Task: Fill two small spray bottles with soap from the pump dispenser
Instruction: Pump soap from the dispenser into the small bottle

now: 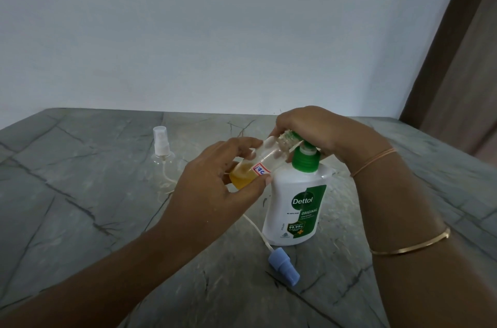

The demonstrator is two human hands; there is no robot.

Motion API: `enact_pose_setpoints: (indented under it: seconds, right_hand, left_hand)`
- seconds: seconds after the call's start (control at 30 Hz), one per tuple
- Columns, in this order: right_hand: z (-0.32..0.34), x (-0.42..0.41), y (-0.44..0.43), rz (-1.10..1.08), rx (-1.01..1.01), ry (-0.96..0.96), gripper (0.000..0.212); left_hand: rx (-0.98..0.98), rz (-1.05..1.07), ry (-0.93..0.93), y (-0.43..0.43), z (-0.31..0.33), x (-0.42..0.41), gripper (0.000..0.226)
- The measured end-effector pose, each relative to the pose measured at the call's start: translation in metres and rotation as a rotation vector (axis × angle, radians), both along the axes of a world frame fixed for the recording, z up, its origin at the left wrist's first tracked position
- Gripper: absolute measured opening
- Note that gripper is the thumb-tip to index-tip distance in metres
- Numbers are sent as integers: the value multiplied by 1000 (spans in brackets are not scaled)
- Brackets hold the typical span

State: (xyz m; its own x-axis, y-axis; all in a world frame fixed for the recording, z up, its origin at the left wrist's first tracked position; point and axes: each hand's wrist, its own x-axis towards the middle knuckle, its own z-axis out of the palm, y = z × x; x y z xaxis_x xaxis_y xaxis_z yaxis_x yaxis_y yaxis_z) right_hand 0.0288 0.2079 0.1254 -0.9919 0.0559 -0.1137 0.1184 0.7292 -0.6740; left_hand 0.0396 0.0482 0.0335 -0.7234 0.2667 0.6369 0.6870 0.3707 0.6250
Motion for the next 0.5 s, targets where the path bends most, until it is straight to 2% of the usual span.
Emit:
enact_pose_setpoints:
  seconds: [0.13,0.23,0.4,0.5]
  right_hand:
    - [3,-1,-2,-13,8,103,37]
    - [6,-1,-3,-19,10,244,29]
    - [7,3,-4,-14,-111,285,24]
    - [8,2,-2,-14,-65,283,26]
  left_hand:
    - [15,0,-21,0,1,1,38]
    - [28,4,-34,0,3,1,40]
    - [42,-5,-32,0,4,2,38]
    - [45,-3,-34,0,5,3,39]
